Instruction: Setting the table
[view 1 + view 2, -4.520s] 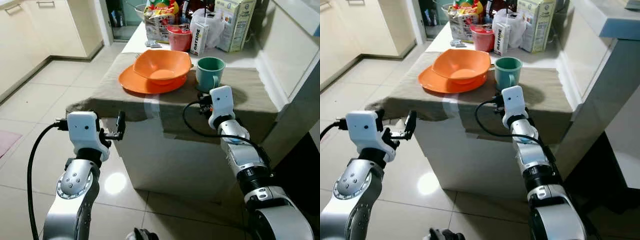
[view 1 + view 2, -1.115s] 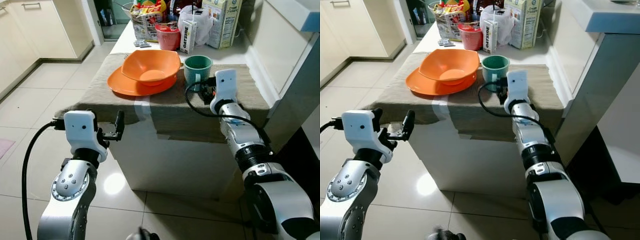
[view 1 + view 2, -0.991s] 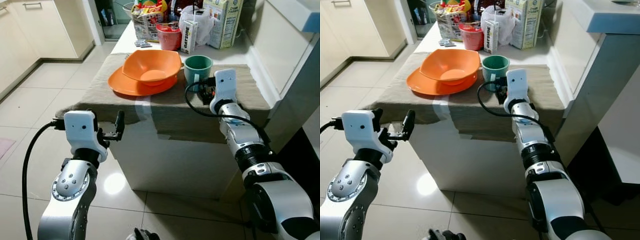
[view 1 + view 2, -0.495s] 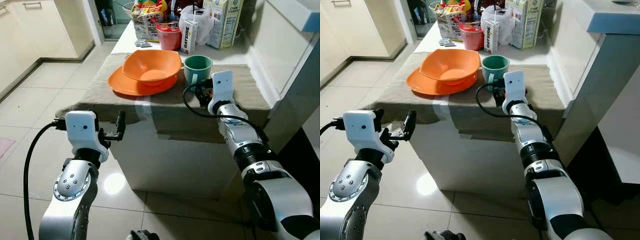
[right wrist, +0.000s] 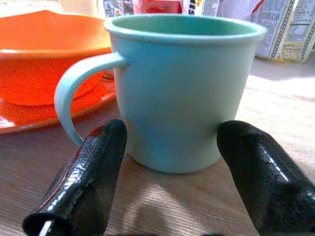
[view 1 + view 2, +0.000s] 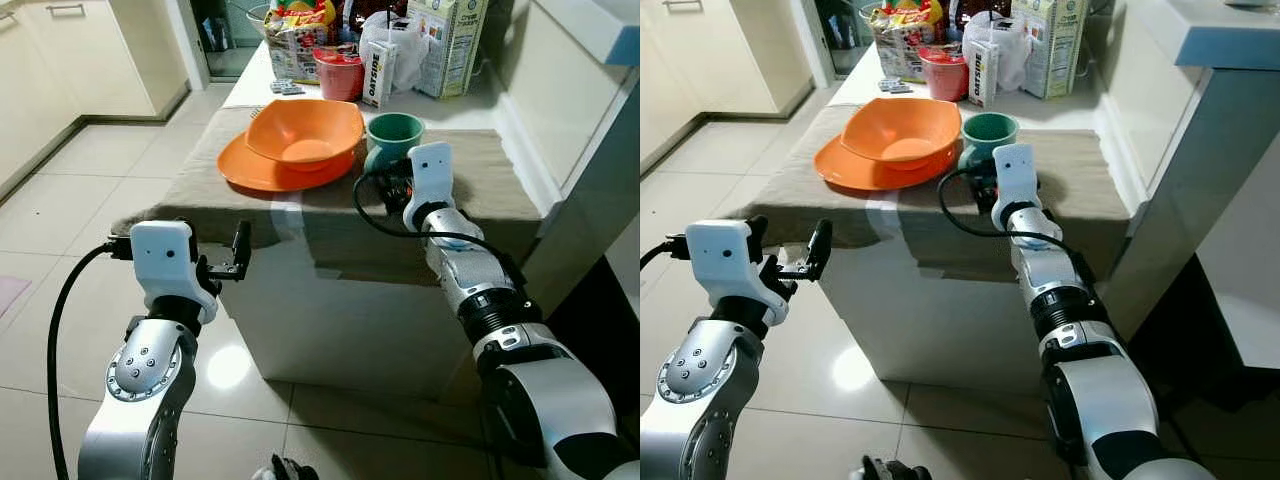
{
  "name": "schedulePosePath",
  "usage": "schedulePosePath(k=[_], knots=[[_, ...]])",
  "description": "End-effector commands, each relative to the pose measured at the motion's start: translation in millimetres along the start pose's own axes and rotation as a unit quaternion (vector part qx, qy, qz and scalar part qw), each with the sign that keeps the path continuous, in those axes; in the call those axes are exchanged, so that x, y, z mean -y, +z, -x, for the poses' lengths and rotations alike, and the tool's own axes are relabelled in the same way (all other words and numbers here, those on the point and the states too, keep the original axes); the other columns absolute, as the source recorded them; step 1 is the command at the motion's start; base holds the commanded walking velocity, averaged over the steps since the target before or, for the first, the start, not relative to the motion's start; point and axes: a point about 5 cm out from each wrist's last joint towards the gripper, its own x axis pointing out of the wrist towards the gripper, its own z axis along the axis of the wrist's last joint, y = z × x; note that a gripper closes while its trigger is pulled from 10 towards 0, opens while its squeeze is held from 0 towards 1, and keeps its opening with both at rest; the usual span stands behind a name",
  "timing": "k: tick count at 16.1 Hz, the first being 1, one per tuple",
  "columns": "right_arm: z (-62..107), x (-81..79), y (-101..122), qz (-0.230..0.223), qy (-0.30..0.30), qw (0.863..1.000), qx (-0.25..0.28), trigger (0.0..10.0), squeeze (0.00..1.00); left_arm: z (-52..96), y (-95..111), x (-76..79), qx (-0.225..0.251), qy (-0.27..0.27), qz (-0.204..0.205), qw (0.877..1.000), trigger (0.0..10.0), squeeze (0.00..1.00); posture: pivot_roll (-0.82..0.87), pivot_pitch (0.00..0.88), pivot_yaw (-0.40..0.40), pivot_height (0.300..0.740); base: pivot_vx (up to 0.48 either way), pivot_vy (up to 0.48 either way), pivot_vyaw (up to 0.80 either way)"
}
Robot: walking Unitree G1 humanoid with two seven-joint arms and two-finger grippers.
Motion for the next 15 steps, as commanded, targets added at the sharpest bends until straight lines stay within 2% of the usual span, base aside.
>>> schedulePosePath(k=[1, 5, 8, 11, 14, 15], knots=[[-1.9, -1.9, 8, 0.000, 0.005, 1.000, 0.009, 10.0, 0.00, 0.5, 4, -1.7, 0.007, 0.005, -0.005, 1.000, 10.0, 0.00, 0.09, 0.018, 0.092, 0.740, 0.000, 0.000, 0.00], [3.7, 9.9, -5, 0.015, -0.018, 1.000, -0.010, 10.0, 0.00, -0.6, 5, -2.4, 0.008, 0.002, -0.005, 1.000, 10.0, 0.00, 0.07, 0.020, 0.102, 0.740, 0.000, 0.000, 0.00], [10.3, 34.4, -16, 0.049, -0.052, 0.997, -0.027, 10.0, 0.00, -2.1, 6, -0.7, 0.010, -0.004, -0.003, 1.000, 10.0, 0.00, 0.07, 0.020, 0.112, 0.740, 0.000, 0.000, 0.00], [12.6, 50.9, -15, 0.060, -0.079, 0.995, -0.030, 10.0, 0.00, -3.1, 8, -0.9, 0.012, -0.007, -0.003, 1.000, 10.0, 0.00, 0.06, 0.020, 0.119, 0.740, 0.000, 0.000, 0.00], [11.4, 49.4, -5, 0.048, -0.070, 0.996, -0.008, 10.0, 0.00, -3.3, 9, -0.5, 0.014, -0.008, -0.003, 1.000, 10.0, 0.00, 0.06, 0.020, 0.118, 0.740, 0.000, 0.000, 0.00], [11.0, 43.9, -3, 0.044, -0.056, 0.997, -0.001, 10.0, 0.00, -3.4, 9, -0.4, 0.014, -0.008, -0.003, 1.000, 10.0, 0.00, 0.06, 0.022, 0.117, 0.740, 0.000, 0.000, 0.00]])
